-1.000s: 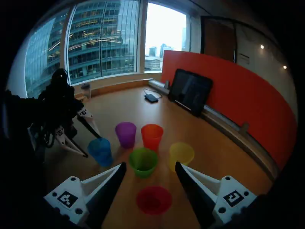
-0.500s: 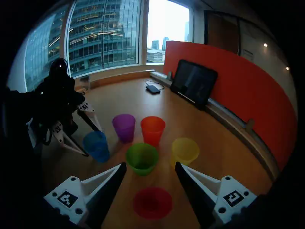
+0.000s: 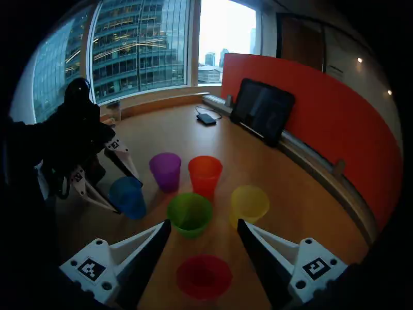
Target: Pour water
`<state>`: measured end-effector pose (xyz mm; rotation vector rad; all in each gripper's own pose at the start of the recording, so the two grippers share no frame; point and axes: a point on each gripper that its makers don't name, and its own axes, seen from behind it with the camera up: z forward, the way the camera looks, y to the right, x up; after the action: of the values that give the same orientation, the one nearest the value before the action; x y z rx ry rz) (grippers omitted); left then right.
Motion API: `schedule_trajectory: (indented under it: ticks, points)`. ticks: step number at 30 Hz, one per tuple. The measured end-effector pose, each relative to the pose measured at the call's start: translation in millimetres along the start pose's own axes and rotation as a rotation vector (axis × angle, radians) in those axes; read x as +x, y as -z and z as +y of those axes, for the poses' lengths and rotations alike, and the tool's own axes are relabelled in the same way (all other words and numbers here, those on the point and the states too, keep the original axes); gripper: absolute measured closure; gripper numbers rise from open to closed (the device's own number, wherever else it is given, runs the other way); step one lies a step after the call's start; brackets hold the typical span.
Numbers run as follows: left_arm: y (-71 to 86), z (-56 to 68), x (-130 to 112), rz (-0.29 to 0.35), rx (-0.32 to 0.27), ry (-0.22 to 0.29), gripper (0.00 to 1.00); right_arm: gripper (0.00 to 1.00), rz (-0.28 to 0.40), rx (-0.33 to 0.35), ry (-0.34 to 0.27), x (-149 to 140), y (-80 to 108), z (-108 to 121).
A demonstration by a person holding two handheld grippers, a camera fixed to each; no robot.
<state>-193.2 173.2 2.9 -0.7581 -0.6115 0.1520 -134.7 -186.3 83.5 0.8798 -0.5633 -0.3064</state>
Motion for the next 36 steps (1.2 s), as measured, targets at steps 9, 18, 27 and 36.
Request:
schedule_trajectory:
  ticks: [9, 18, 27, 36]
  points:
    - [1.9, -0.1, 3, 0.008, -0.009, 0.015, 0.13, 0.0, -0.015, 0.011, 0.01, 1, -4.4, -7]
    - [15.2, -5.9, 19, 0.049, 0.008, -0.002, 0.13, 0.0, -0.042, 0.036, 0.002, -3, -18.4, -13]
    - [33.3, -12.9, 38, 0.103, 0.038, -0.013, 0.13, 0.0, -0.08, 0.056, 0.016, -7, -33.9, -21]
    - [50.0, -21.9, 53, 0.15, 0.068, -0.006, 0.13, 0.0, -0.119, 0.062, 0.025, -12, -45.1, -25]
